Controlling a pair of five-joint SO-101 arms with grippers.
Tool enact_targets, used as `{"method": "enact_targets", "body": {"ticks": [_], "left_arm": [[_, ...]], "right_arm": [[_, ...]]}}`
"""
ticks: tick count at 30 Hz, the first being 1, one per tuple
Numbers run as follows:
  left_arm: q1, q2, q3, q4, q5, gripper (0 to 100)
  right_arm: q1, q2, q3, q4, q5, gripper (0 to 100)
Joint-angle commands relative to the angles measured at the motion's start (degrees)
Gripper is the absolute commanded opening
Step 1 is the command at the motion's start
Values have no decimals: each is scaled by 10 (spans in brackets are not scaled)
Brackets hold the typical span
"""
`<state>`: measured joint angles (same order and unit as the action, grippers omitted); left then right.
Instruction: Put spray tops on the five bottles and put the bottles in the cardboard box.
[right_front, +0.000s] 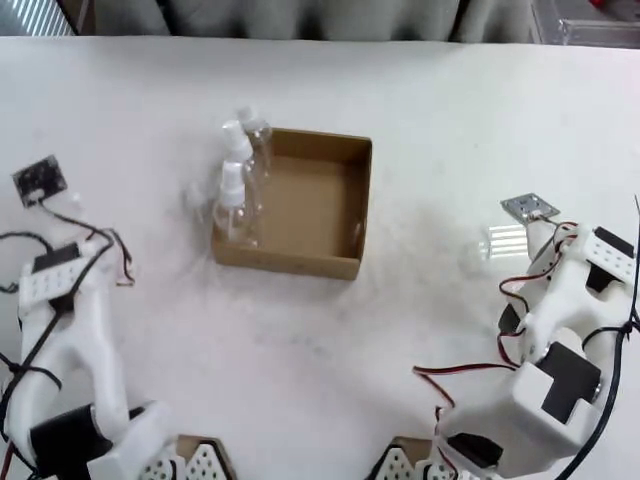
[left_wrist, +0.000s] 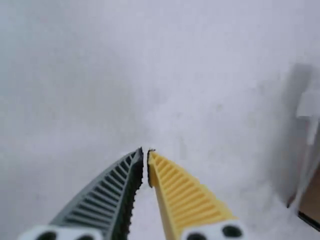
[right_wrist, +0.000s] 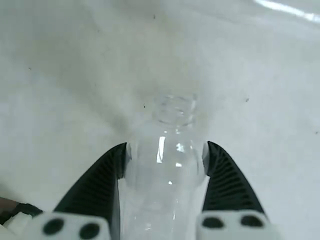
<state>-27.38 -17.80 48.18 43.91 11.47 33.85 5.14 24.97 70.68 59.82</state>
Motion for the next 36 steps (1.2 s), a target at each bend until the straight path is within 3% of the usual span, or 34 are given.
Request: {"method": "enact_targets", "body": {"ticks": [1, 6, 12, 15, 18, 26, 36], "left_arm": [[40, -1, -142, 137, 2, 28], [106, 0, -230, 230, 3, 28], [164, 0, -265, 231, 33, 32], [177, 0, -268, 215, 66, 111], [186, 0, -265, 210, 89, 189], [183, 116, -286, 147, 101, 190], [173, 227, -375, 140, 120, 191]], "right_arm": [[17, -15, -24, 7, 4, 29], [32, -15, -25, 5, 4, 29], [34, -10, -25, -17, 4, 29], [34, -10, -25, -16, 4, 29], [33, -10, -25, -16, 4, 22], [33, -10, -25, -16, 4, 16], [33, -10, -24, -16, 4, 16]]}}
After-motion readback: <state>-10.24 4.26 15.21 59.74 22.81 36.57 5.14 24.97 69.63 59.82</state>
